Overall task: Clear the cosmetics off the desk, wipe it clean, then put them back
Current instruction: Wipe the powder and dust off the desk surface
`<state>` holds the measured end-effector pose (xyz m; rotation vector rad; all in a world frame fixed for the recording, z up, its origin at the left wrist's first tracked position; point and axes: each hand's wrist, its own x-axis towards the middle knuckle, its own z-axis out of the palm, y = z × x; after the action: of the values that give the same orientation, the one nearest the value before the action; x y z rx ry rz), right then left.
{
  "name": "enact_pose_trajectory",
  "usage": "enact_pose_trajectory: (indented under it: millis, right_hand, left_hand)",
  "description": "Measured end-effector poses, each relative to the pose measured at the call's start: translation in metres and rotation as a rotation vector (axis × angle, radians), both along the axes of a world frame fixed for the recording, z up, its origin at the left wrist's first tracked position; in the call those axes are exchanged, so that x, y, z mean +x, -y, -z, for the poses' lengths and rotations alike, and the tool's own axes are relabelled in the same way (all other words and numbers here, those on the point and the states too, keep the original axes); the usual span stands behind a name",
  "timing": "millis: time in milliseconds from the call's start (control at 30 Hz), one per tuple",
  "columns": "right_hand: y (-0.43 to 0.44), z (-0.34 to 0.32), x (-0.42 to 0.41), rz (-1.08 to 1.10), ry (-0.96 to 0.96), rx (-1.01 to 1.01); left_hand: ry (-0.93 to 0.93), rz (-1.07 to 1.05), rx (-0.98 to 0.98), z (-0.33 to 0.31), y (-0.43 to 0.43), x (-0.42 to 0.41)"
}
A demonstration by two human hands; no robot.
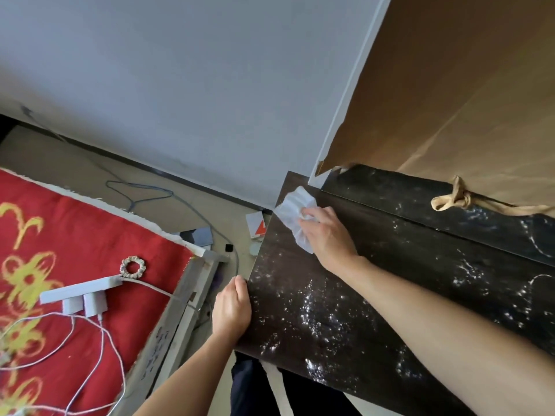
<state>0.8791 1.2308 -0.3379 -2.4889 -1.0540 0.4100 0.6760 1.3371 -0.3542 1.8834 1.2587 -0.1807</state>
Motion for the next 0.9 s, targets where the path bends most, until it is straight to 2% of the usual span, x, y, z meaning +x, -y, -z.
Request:
enact_pose_trajectory:
  millis: [133, 200, 267, 333, 433, 500, 600, 633, 700, 800, 900]
  right_hand:
    - [0.046, 0.003, 0.034, 0.321, 0.048, 0.029]
    - [0.024, 0.003, 0.032, 0.388, 0.073, 0.027]
    - [-0.015, -0.001, 0.01, 0.329, 0.069, 0.061]
    - [-0.038, 0.002, -0.024, 0.134, 0.02, 0.09]
    - [-0.016, 0.01, -0.061, -0.07, -0.077, 0.05]
    - [-0.001, 0.007, -0.053, -0.021, -0.041, 0.02]
    - [-0.018, 0.006, -0.023, 0.315, 0.05, 0.079]
    - [-0.031, 0.006, -0.027, 0.367, 0.069, 0.076]
    - [-0.051, 0.009, -0.062, 0.278, 0.032, 0.086]
    - [-0.017, 0.009, -0.118, 0.132, -0.075, 0.088]
    - [0.04, 0.0, -0.091, 0.365, 0.004, 0.07]
  left_hand:
    - [0.012, 0.001, -0.003, -0.001, -0.001, -0.002]
    - [0.018, -0.009, -0.01, 0.0, 0.0, -0.001]
    - [0.024, -0.011, -0.019, 0.001, 0.001, 0.0]
    - [0.034, -0.015, -0.033, 0.001, 0.001, 0.001]
    - [0.004, -0.035, -0.063, 0.003, 0.0, 0.0]
    - [-0.015, -0.017, -0.108, 0.005, 0.0, -0.002]
    - [-0.013, 0.056, -0.201, 0.006, -0.01, -0.003]
    - [-0.017, 0.102, -0.227, 0.006, -0.018, -0.003]
    - [-0.033, 0.18, -0.251, 0.011, -0.039, -0.001]
    - [-0.032, 0.273, -0.166, 0.008, -0.071, 0.019]
    - [0.043, 0.368, -0.085, -0.011, -0.089, 0.061]
